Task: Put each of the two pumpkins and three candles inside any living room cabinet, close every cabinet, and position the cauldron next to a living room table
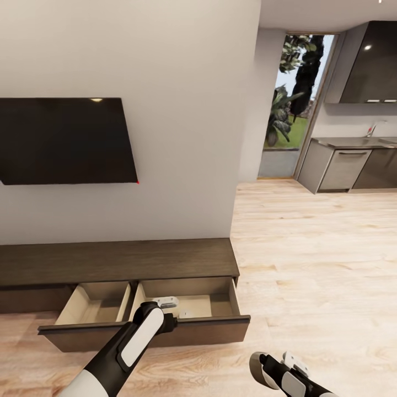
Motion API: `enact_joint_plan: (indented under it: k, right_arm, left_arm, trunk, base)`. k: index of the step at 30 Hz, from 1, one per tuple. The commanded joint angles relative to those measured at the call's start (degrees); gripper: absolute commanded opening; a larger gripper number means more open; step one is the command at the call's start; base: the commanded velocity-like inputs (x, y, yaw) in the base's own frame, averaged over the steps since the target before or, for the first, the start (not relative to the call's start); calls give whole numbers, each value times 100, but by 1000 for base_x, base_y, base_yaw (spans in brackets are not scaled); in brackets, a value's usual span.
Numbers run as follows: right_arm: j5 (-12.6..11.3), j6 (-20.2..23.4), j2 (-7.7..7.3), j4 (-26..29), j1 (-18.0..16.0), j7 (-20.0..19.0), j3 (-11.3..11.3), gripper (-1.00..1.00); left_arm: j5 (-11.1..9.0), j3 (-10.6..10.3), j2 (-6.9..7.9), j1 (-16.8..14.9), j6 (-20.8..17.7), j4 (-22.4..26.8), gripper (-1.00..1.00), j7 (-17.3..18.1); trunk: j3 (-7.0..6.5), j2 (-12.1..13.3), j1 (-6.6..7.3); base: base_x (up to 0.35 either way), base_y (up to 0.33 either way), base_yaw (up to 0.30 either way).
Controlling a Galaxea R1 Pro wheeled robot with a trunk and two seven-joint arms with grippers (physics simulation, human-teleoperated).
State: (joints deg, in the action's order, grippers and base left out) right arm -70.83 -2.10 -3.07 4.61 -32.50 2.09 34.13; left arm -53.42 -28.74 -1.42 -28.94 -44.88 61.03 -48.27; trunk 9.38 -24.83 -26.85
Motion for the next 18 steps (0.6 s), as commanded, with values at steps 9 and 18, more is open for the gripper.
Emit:
enact_joint_plan:
  k: [9,18]
  right_arm:
    - [-37,-24,-2,20,-2,-71,72,-100]
    - [234,21,-18,20,-2,-882,81,-100]
  left_arm:
    - [-49,2,21,-6,-3,6,100,-60]
    - [-111,59,300,-6,-300,177,100,-49]
  trunk:
    - [-7,31,19]
    - [-7,31,19]
  base:
    - [0,0,0]
    - [0,0,0]
